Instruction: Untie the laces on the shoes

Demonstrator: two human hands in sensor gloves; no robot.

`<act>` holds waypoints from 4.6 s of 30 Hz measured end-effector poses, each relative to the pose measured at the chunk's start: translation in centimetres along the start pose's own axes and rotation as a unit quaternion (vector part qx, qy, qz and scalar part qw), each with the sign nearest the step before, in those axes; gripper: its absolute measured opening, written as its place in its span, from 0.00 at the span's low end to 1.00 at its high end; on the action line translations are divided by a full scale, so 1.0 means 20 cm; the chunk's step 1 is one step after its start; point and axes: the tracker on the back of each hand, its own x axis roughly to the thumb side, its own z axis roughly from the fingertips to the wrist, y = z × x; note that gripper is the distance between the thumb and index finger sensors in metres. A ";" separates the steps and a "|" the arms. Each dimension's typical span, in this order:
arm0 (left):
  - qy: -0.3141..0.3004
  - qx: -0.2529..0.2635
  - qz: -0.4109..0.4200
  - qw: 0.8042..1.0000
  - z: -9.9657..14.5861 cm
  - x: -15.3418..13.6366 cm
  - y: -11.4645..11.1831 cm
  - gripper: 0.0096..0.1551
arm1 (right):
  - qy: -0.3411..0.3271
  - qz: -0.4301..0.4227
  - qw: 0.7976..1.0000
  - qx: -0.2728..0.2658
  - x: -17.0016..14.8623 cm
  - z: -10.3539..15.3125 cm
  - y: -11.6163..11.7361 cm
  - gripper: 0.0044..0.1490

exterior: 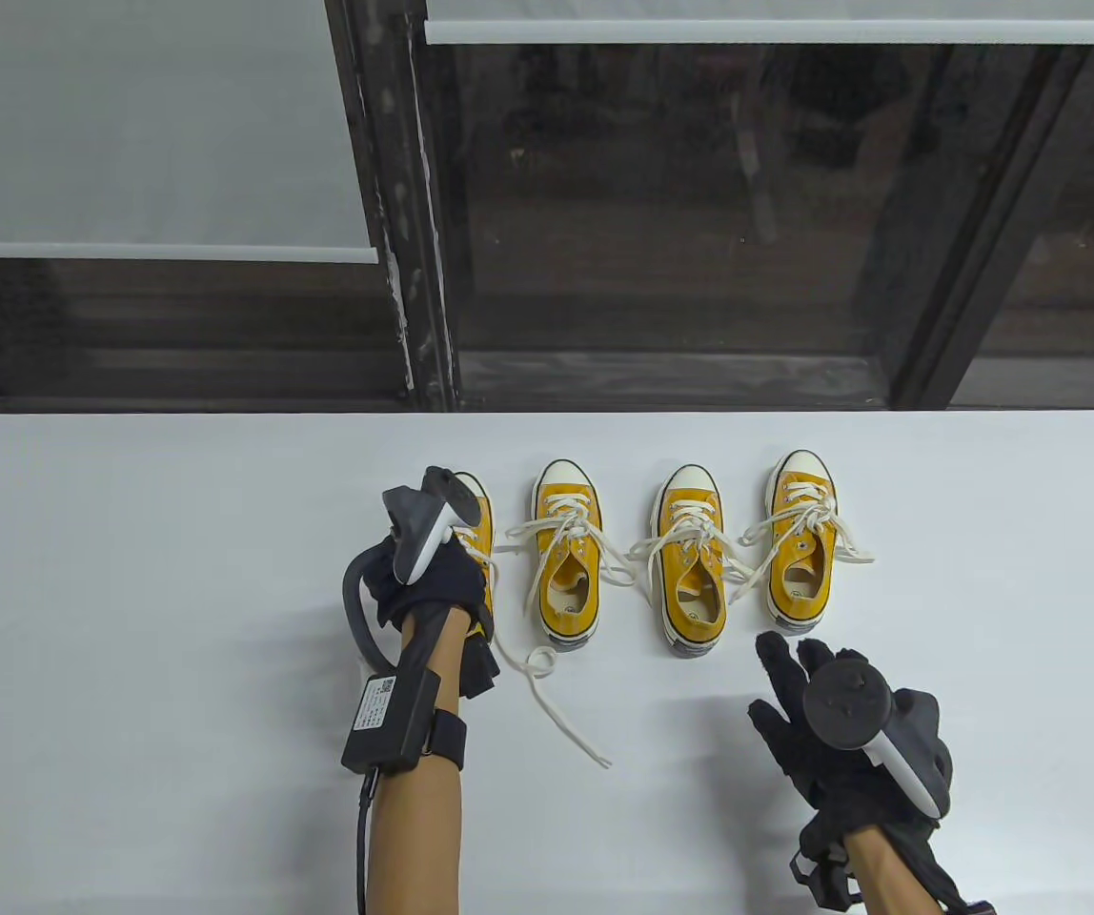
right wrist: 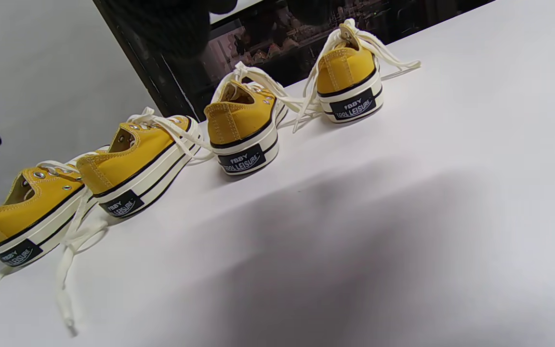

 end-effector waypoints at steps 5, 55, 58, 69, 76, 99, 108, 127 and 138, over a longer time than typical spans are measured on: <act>-0.059 0.029 -0.005 0.998 0.08 0.19 -0.01 0.29 | 0.001 -0.002 1.000 0.000 0.00 0.00 0.00 0.42; -0.161 0.092 0.004 0.983 0.71 0.17 -0.14 0.23 | -0.010 -0.007 1.000 0.008 0.00 0.00 0.01 0.41; -0.176 0.046 0.011 0.983 0.77 0.12 -0.21 0.23 | -0.010 -0.007 1.000 0.009 0.00 0.00 0.01 0.42; -0.175 -0.057 0.005 0.983 0.71 0.02 -0.49 0.23 | -0.008 0.012 1.000 0.027 0.01 -0.01 0.05 0.42; -0.183 -0.177 0.009 0.967 0.63 0.02 -0.62 0.23 | -0.009 0.007 0.998 0.056 0.01 -0.01 0.09 0.42; -0.171 -0.208 0.158 0.950 0.56 -0.17 -0.51 0.28 | -0.056 -0.089 0.985 0.134 0.14 0.01 0.09 0.41; -0.149 -0.237 0.050 0.959 0.57 -0.03 -0.68 0.46 | -0.051 -0.107 0.973 0.201 0.38 -0.01 0.20 0.43; -0.135 -0.247 0.054 0.958 0.53 -0.05 -0.72 0.25 | -0.032 -0.058 0.972 0.225 0.42 -0.05 0.39 0.44; -0.185 -0.239 0.139 0.943 0.57 -0.08 -0.57 0.23 | -0.021 -0.071 0.972 0.223 0.38 -0.08 0.39 0.44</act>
